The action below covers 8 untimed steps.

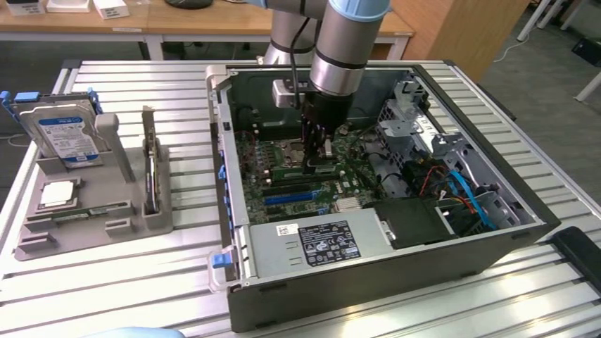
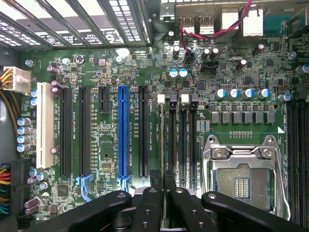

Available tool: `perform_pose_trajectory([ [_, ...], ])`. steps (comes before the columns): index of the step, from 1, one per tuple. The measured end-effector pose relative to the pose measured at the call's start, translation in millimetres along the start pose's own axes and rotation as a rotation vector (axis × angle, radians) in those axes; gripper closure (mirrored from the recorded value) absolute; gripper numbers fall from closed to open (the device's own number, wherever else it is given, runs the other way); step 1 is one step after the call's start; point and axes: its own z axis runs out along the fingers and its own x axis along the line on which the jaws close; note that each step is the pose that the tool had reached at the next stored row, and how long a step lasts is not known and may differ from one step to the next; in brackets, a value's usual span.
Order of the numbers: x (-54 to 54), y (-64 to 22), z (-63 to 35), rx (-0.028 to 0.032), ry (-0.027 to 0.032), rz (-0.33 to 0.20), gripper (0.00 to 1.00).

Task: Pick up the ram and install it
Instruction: 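Insert the ram into the slot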

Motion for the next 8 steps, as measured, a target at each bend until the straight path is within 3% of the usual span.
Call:
perform_pose_trajectory([
  [8,0.0,0.2,0.2,0.0030,0.0005,0.000,0.87],
])
